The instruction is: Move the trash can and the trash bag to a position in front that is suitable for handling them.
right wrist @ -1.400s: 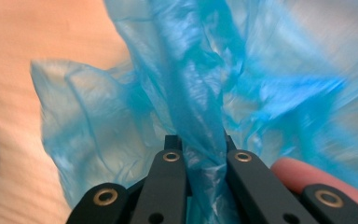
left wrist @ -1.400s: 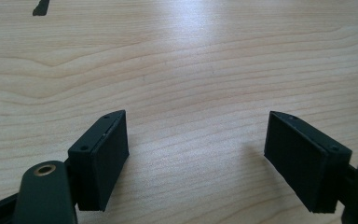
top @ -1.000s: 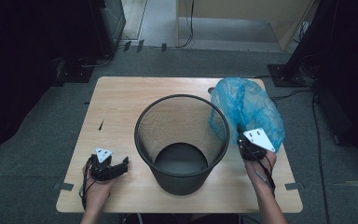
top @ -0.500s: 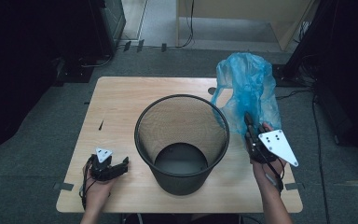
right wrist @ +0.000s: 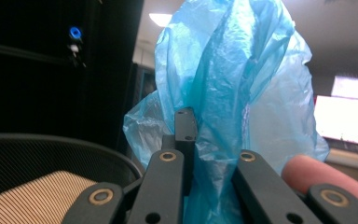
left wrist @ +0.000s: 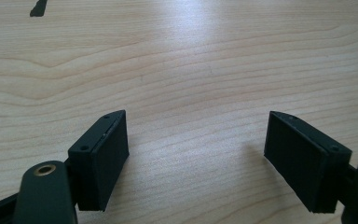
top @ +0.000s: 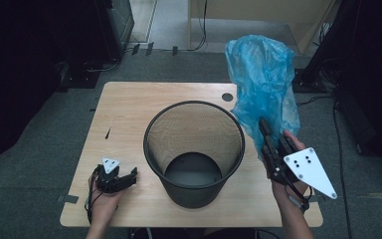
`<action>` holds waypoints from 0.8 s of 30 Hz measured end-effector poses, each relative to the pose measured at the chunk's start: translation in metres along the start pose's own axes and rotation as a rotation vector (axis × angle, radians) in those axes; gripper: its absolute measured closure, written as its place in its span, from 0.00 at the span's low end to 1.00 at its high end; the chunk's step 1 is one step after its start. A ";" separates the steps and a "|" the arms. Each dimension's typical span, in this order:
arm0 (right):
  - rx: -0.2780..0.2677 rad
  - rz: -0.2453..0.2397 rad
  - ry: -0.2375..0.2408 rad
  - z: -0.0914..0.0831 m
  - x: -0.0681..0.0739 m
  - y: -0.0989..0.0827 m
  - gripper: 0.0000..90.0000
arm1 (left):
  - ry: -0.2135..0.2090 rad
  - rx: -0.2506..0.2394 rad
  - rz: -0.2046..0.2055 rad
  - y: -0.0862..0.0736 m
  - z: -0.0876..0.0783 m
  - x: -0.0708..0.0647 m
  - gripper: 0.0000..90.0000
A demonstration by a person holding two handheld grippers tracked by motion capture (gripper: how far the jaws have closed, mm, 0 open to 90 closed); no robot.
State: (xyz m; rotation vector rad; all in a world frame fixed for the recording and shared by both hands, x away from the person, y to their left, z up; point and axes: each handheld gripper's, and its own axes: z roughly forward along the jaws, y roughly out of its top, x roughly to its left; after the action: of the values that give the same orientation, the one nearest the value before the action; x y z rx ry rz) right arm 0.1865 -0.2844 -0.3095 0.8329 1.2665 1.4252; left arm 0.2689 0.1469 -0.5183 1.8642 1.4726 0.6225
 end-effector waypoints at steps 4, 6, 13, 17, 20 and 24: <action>-0.058 -0.015 0.044 -0.009 0.007 0.021 0.97 | 0.000 0.001 0.000 0.000 0.000 0.000 0.25; -0.078 -0.024 0.066 -0.013 0.011 0.029 0.96 | 0.001 0.002 0.001 0.000 0.000 0.000 0.25; -0.143 -0.029 0.176 -0.027 0.027 0.050 0.96 | 0.001 0.000 0.001 0.000 0.000 0.000 0.25; -0.155 -0.034 0.227 -0.031 0.038 0.057 0.95 | 0.001 0.000 0.001 0.000 0.000 0.000 0.25; -0.163 -0.032 0.268 -0.033 0.045 0.060 0.95 | 0.001 0.000 0.001 0.000 0.000 0.000 0.25; -0.188 -0.042 0.328 -0.038 0.054 0.065 0.95 | 0.000 -0.001 0.001 0.000 0.000 0.000 0.25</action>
State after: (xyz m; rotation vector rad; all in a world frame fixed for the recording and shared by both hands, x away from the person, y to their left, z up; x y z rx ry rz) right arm 0.1225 -0.2384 -0.2614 0.4559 1.3565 1.6645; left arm 0.2690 0.1466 -0.5184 1.8642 1.4716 0.6228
